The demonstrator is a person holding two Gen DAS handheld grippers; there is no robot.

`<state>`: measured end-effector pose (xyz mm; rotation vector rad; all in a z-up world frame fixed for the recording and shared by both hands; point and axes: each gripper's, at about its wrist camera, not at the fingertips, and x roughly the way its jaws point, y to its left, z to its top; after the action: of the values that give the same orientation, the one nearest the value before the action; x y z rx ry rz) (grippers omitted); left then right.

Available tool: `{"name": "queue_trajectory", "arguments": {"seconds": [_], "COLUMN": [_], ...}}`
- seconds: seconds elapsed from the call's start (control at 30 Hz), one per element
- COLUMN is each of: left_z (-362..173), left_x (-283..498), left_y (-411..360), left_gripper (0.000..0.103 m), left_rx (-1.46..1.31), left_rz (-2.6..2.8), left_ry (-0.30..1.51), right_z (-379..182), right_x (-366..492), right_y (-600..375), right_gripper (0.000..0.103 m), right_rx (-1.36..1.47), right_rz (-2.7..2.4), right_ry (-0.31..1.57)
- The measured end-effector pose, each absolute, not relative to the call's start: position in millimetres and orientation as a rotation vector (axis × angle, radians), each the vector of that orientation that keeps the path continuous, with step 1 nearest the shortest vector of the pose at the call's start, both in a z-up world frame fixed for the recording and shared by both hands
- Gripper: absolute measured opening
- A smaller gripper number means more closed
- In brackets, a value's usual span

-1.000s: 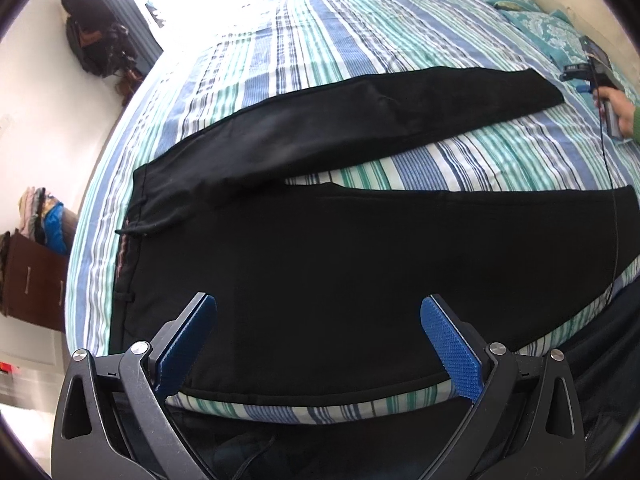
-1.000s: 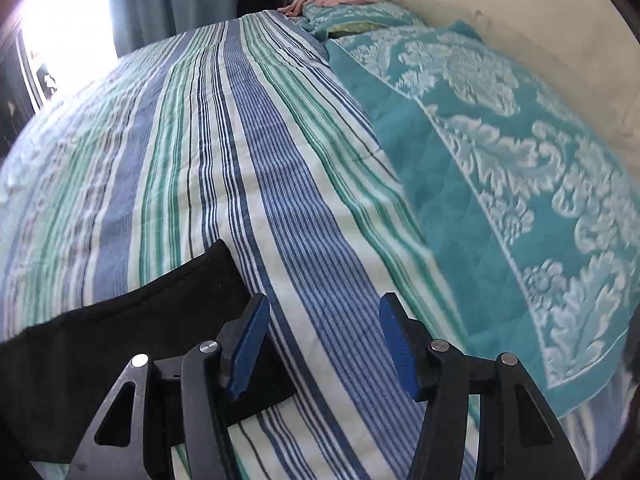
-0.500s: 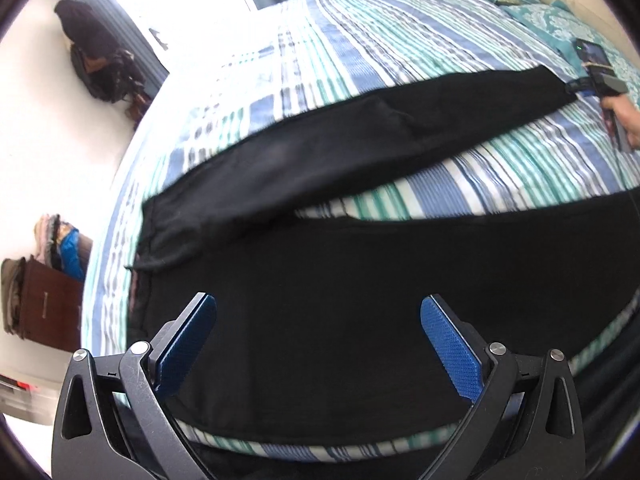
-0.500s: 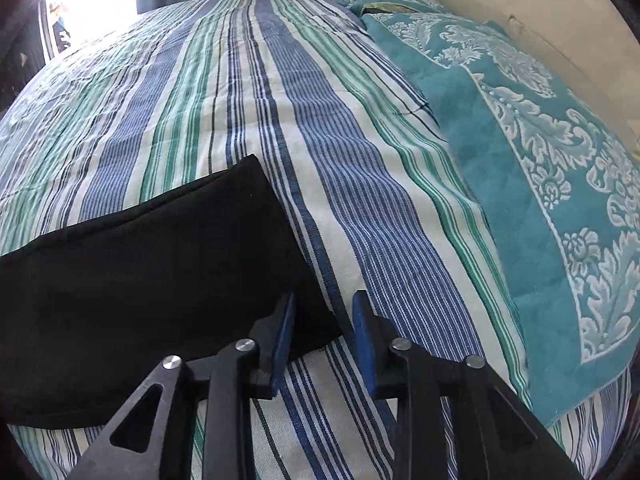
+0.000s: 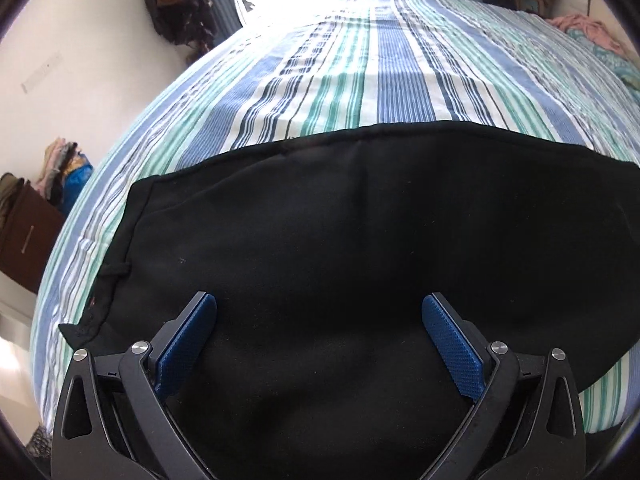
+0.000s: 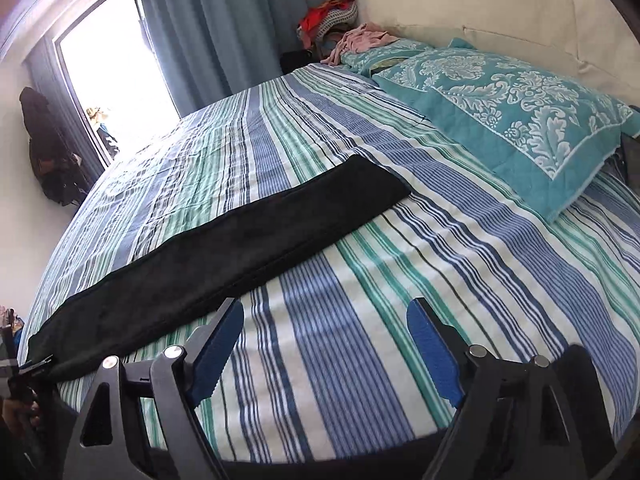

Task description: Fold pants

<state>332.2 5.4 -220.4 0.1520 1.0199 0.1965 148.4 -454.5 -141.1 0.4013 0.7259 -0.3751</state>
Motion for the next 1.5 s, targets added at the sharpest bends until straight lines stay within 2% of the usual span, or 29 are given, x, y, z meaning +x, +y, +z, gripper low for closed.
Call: {"name": "queue_trajectory", "arguments": {"seconds": [0.07, 0.23, 0.4, 0.5, 0.57, 0.77, 1.07, 1.37, 1.5], "left_z": [-206, -177, -219, -217, -214, -203, -221, -227, -216], "left_x": [324, 258, 190, 161, 160, 158, 147, 139, 151], "left_y": [0, -39, -89, -93, -90, -58, -10, -14, -16], "left_gripper": [0.102, 0.102, 0.102, 0.102, 0.102, 0.102, 0.103, 0.103, 0.103], "left_rx": [0.163, 0.155, 0.346, 0.300, 0.265, 0.173, 0.052, 0.061, 0.058], "left_rz": [0.248, 0.066, -0.077, -0.046, -0.087, -0.011, 0.017, 0.040, 0.022], "left_ry": [1.013, 0.967, 1.042, 1.015, 1.059, 1.039, 1.074, 1.066, 1.134], "right_z": [-144, -160, -191, -192, -183, -158, -140, -143, -142], "right_x": [123, 86, 66, 53, 45, 42, 55, 67, 70], "right_y": [-435, -403, -400, -416, -416, -371, -292, -283, -283], "right_gripper": [0.090, 0.090, 0.090, 0.090, 0.090, 0.090, 0.090, 0.090, 0.090], "right_rx": [0.414, 0.490, 0.529, 0.572, 0.544, 0.464, 0.251, 0.186, 0.190], "right_rz": [-0.378, -0.327, -0.354, -0.415, -0.463, -0.348, -0.175, -0.180, -0.169], "right_ry": [0.730, 0.863, 0.997, 0.973, 0.946, 0.883, 0.822, 0.804, 0.799]}}
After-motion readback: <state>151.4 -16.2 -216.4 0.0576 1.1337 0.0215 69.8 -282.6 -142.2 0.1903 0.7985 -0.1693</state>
